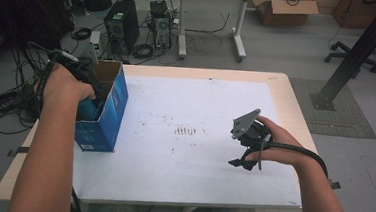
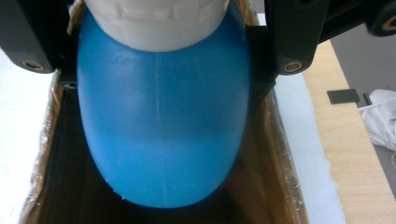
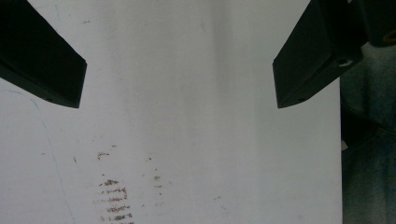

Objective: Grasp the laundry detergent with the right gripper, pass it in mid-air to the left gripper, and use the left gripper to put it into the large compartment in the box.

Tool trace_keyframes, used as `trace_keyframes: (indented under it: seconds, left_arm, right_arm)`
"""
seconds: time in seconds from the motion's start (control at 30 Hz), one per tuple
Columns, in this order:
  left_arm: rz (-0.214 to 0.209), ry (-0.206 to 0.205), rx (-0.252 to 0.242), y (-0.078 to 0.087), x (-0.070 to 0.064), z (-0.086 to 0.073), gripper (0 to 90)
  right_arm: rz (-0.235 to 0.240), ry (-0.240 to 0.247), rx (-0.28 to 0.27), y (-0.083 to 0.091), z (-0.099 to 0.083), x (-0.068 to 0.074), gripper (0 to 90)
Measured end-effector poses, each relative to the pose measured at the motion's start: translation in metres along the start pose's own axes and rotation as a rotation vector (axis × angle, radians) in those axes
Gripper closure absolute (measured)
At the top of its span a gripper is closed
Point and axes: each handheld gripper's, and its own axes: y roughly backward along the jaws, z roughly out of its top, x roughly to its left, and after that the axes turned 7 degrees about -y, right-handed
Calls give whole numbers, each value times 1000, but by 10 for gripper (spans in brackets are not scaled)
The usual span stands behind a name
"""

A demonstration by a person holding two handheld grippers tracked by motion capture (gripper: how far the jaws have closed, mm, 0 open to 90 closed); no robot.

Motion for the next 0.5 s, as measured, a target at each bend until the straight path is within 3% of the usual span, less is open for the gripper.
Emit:
trace_keyframes:
  seconds: [0.5]
  left_arm:
    - [-11,-6,14,-20,1,2,386]
  right_arm:
    - [-1,-6,13,-4,0,-1,30]
